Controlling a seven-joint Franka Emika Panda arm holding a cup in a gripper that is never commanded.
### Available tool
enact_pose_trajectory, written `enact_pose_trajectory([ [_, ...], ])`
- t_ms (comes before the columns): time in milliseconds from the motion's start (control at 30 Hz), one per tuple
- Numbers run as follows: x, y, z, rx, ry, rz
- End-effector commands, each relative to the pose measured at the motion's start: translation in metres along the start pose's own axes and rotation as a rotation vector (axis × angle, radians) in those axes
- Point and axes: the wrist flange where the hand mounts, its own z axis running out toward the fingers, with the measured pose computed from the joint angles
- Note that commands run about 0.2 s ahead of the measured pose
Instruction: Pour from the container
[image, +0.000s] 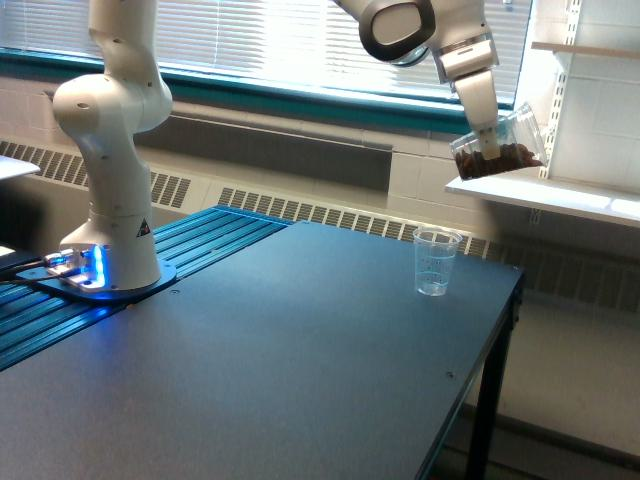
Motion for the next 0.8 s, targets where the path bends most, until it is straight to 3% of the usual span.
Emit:
enact_pose_trajectory([
  [33,-0.002,-0.008,-0.003,0.005,0.005,-0.013],
  [400,-0.004,-0.016,-0.006,0.032,0.024,-0.020],
  [800,-0.014,-0.023,-0.016,0.050,0.052,-0.082],
])
